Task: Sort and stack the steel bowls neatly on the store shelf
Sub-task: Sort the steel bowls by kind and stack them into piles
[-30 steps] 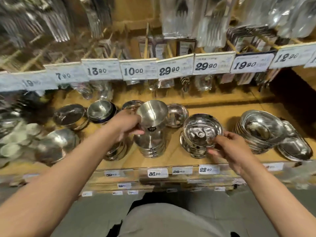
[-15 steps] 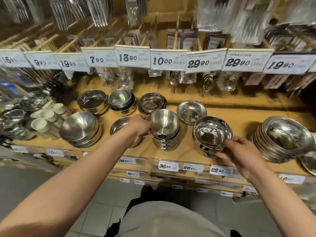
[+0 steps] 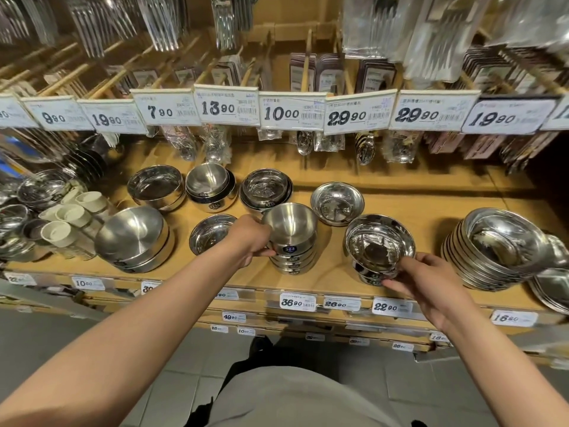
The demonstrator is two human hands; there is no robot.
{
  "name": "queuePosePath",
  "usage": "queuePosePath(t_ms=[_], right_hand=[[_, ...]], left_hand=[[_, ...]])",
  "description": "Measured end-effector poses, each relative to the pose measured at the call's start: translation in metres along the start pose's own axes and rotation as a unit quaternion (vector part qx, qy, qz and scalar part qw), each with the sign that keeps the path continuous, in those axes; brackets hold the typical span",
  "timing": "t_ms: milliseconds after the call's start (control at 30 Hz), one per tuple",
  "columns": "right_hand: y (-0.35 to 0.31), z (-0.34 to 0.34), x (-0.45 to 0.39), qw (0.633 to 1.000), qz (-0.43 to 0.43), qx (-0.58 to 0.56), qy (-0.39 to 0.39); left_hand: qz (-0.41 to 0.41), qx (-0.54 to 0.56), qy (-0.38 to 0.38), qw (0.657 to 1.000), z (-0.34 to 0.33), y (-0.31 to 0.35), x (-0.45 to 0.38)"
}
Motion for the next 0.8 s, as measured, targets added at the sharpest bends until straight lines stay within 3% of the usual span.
queuePosePath(t_ms=[800], right_hand=[[0.008,0.001,0.013,1.000,-0.006,0.005,-0.013]], left_hand=[[-0.008,0.021,0.011,1.000,0.007,-0.008,0.016]])
Point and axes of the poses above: each hand's wrist, its own x-axis away from the middle knuckle, its own z-axis out of the back of the hand, y = z × x, the point moved 4 cm from there along -x, towards the middle knuckle, and after that the axes turned 4 degrees about x, right-handed, at the moved point
